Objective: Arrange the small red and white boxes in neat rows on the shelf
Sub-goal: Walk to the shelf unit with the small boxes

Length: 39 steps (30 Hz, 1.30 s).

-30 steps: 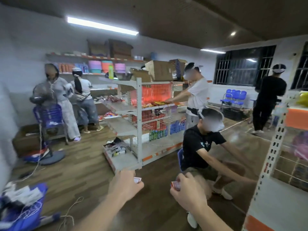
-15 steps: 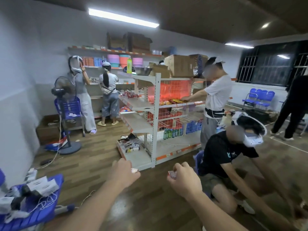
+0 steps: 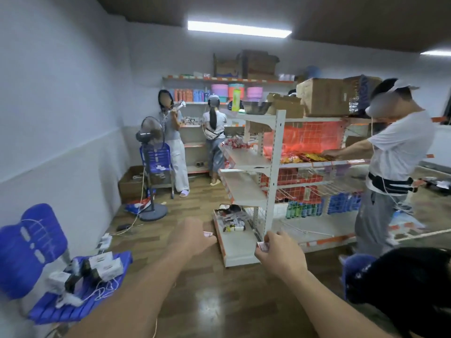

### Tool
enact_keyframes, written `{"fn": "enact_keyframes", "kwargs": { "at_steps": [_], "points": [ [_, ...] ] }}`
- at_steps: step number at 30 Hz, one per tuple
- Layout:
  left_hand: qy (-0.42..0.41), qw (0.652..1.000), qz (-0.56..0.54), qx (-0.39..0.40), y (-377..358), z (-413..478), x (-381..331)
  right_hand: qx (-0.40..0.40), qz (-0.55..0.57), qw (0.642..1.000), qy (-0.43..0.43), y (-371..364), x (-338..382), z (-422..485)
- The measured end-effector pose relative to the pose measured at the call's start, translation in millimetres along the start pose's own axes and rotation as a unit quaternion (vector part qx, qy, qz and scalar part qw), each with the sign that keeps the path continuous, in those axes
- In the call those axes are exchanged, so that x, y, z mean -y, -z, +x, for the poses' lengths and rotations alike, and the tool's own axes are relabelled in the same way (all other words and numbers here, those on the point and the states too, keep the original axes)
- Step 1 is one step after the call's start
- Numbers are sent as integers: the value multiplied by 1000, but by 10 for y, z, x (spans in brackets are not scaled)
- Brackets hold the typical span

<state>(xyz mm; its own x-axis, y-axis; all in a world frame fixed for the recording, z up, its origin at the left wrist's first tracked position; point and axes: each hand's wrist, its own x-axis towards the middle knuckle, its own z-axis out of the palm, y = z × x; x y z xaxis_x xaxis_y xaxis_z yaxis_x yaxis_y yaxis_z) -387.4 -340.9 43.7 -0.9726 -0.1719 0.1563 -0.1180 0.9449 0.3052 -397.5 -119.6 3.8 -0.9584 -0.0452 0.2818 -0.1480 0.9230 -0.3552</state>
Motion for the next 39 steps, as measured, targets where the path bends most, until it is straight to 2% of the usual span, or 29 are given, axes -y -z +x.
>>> {"fn": "enact_keyframes", "kwargs": {
  "at_steps": [5, 17, 25, 34, 39],
  "points": [
    [19, 999, 15, -35, -48, 345, -134, 0, -1, 999, 36, 6, -143, 566],
    [35, 998, 31, -34, -264, 1425, -307, -5, 16, 999, 49, -318, -298, 1698],
    [40, 999, 18, -33, -577, 2321, 14, 21, -5, 999, 47, -744, -170, 2498],
    [39, 998, -23, -35, -600, 3296, 355, 25, 15, 998, 56, -1009, 112, 3387],
    [33, 998, 6, -54, -741, 3770, 430, 35, 29, 997, 60, -1196, 141, 3882]
  ]
}}
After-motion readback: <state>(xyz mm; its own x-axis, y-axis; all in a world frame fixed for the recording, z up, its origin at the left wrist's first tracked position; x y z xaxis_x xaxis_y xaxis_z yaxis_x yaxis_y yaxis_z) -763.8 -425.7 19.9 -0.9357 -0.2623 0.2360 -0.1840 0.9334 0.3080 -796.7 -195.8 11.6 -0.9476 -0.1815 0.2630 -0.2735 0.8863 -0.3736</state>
